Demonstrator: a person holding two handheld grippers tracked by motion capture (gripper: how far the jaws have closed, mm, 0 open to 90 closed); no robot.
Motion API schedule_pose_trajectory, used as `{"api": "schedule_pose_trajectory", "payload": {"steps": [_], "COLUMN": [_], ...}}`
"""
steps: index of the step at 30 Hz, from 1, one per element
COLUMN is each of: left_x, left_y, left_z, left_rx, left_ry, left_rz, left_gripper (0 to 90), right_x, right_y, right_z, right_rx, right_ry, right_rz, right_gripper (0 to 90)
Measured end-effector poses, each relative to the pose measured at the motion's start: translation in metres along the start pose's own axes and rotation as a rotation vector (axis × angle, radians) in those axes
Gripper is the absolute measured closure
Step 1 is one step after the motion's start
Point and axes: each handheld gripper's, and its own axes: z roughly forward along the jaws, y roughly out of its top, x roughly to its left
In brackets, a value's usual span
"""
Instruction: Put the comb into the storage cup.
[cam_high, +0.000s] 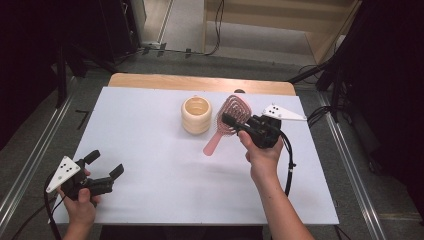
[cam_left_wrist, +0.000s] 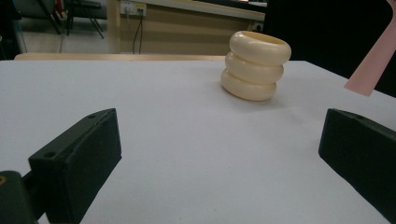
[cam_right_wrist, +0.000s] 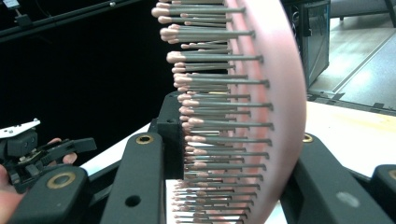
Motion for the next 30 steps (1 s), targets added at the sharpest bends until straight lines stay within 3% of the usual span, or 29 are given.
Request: {"api": "schedule_pose_trajectory", "payload": {"steps": [19, 30], "left_x": [-0.001, -0.002], "left_y": [0.000, 0.000], "left_z": [-0.001, 0.000], "left_rx": [-0.001, 0.001], "left_ry": [0.008, 0.011], "left_rz": [0.011, 0.018], "left_gripper": [0.0, 0.0], "right_x": [-0.007, -0.014], "right_y": [0.017, 0.026], "right_z": [0.009, 0.012], "right_rx": [-0.020, -0.034], "right_ry": [-0.031, -0.025], "right_rz": [-0.010, -0.009], "right_gripper": [61.9, 61.9]}}
